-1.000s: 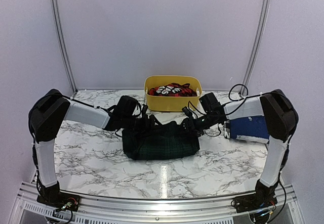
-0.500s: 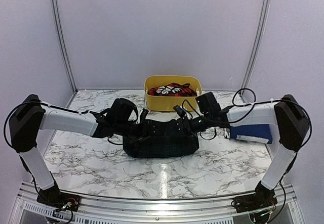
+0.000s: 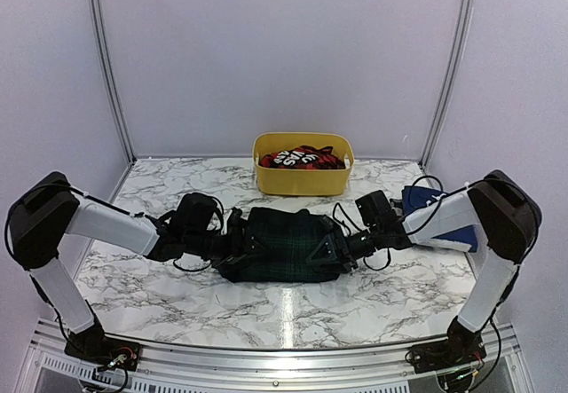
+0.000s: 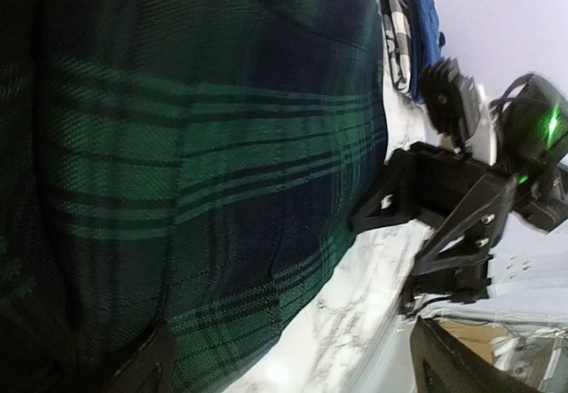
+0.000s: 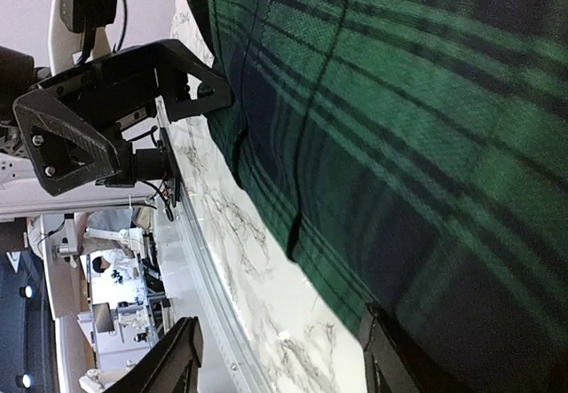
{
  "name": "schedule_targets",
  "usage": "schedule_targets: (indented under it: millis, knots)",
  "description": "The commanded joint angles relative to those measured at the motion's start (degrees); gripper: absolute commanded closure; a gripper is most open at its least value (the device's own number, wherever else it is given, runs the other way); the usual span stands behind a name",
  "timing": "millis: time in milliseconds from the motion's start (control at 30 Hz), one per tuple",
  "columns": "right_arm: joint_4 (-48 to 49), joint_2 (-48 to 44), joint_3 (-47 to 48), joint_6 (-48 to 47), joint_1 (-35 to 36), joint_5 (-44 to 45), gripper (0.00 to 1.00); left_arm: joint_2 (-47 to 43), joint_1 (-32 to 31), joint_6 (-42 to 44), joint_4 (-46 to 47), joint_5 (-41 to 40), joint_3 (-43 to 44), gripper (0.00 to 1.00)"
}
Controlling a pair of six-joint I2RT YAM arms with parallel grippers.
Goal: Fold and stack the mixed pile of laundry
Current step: Smooth out the square-folded skirt at the center of the board, then pick up the square-folded skirt from the center of the board.
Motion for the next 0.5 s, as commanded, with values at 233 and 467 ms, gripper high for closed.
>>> schedule_targets:
  millis: [233,467]
  knots:
    - [-26.9,-21.2,6.3,-9.6,-5.5,12.6,0.29,-3.6,-10.6,40.9,-41.6,-28.9,25.9,0.01]
    - [-34.6,-31.8,6.7,-12.5,-8.5,23.3,0.10,8.1,-20.3,59.3,-43.9,-41.1,38.5,0.01]
